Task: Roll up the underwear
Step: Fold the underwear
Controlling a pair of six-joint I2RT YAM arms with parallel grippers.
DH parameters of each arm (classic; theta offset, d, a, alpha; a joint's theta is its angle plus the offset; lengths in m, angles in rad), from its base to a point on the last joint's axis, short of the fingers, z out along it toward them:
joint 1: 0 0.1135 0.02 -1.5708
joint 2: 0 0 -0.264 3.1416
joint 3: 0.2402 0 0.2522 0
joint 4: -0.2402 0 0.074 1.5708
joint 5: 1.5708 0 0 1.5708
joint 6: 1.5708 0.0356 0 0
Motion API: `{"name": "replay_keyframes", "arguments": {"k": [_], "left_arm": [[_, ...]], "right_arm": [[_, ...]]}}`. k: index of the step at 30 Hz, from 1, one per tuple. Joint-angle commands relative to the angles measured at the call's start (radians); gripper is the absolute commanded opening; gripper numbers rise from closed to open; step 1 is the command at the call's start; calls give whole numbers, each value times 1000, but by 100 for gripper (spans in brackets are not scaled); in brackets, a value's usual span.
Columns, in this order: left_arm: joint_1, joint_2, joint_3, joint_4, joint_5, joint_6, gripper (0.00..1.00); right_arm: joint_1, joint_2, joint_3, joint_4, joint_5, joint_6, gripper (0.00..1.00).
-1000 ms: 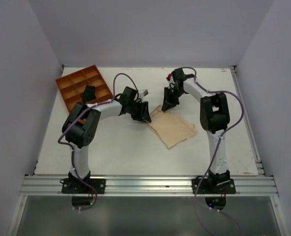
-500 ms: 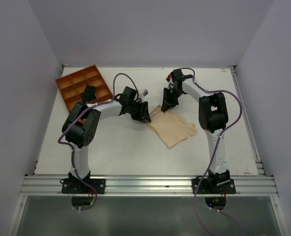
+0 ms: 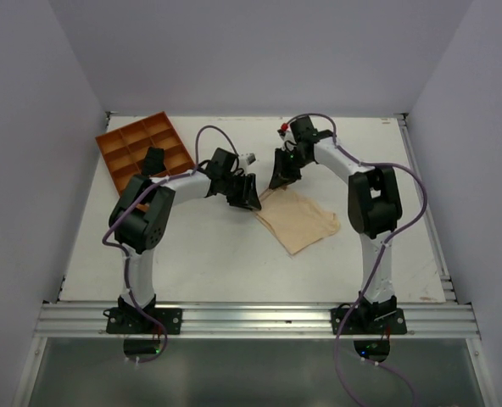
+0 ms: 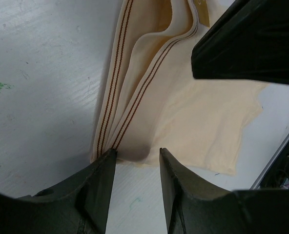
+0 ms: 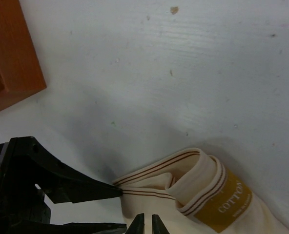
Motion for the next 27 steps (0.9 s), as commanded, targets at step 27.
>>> {"name": "replay_keyframes", "arguments": {"k": [27], "left_arm": [[19, 104, 14, -106, -124, 38, 47]], "right_arm": [[-76, 195, 152, -48, -71, -111, 17]]}}
